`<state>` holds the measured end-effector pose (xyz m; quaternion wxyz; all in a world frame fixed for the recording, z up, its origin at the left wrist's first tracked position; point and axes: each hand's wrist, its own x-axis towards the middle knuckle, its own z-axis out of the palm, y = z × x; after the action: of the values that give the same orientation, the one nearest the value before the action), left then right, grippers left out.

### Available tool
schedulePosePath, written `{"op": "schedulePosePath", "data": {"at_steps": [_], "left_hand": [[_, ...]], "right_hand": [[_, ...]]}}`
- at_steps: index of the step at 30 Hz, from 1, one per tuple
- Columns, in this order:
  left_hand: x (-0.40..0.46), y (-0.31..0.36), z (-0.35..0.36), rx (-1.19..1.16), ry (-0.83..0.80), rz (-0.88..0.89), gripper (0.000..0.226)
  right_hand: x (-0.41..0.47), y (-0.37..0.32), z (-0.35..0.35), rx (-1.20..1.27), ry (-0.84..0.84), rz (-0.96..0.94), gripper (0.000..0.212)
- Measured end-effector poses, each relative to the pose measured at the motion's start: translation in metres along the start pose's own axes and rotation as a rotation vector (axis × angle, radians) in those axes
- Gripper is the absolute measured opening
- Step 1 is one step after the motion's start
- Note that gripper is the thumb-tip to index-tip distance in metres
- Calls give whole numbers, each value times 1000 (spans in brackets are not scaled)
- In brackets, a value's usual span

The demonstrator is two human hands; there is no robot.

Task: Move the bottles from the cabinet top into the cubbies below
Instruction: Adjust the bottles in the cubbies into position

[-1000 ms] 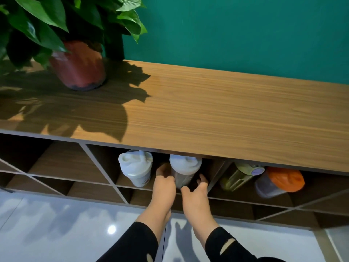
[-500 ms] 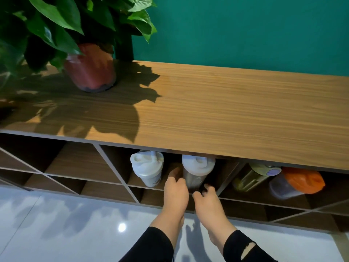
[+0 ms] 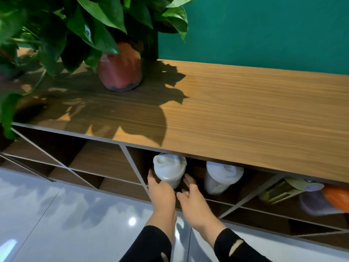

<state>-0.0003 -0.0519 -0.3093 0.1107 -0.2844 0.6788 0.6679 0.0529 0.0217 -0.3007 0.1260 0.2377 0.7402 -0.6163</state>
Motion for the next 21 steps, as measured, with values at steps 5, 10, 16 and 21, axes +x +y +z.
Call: {"op": "schedulePosePath", "data": {"at_steps": [5,10,16,21], "left_hand": [[-2,-3,-2,52,-53,8,56],[-8,-5,-5,18,-25,28,53],[-3,-1,-2,44,-63,25,56],[-4,-5,-5,66,-48,14,52]], "right_hand": [[23,-5,8,99,73,16,71],[39,-7,6,74,163,38,65],[36,-3,3,148,139,51,62],[40,-4,1,82,109,76,65]]}}
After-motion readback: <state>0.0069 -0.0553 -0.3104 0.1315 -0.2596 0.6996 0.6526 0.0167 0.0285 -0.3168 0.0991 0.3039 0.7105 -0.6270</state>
